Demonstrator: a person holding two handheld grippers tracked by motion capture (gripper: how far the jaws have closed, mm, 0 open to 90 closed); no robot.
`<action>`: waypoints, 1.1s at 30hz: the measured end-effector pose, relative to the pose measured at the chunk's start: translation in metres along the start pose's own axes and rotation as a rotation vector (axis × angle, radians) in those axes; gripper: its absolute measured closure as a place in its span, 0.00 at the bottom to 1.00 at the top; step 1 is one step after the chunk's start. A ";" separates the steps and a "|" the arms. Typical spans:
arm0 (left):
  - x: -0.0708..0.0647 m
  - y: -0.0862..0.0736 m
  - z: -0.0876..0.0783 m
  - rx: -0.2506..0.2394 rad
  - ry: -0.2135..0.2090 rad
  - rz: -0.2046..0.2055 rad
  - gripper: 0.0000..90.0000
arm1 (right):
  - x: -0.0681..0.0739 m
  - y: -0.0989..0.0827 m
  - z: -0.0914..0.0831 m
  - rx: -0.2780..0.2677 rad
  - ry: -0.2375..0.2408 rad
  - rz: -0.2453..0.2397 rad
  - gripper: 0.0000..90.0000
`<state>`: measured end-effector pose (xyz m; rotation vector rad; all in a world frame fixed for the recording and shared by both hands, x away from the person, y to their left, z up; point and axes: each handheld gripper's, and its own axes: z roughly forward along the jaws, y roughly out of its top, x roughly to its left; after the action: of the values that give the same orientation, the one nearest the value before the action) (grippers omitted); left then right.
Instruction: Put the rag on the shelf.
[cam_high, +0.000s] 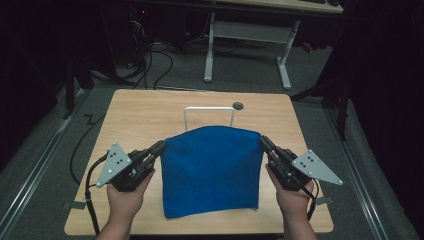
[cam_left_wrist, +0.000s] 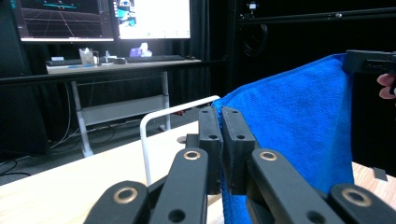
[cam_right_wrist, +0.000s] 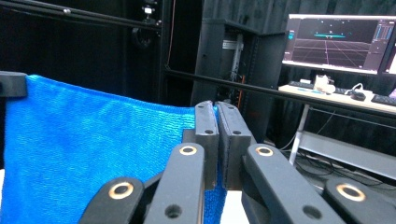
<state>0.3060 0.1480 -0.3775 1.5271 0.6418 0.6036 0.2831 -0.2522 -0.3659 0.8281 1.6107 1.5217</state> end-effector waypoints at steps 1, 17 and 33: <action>0.001 0.001 0.001 -0.001 0.001 0.000 0.98 | 0.001 0.001 0.000 0.002 0.001 0.005 0.98; 0.045 0.044 0.052 0.004 0.050 0.042 0.98 | -0.022 0.027 0.037 0.006 -0.024 -0.007 0.98; 0.102 0.084 0.102 0.066 0.110 0.010 0.98 | -0.067 0.063 0.090 0.030 -0.076 0.038 0.98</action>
<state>0.4537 0.1463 -0.2991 1.5673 0.7442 0.6835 0.3917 -0.2595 -0.2978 0.9272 1.5742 1.4782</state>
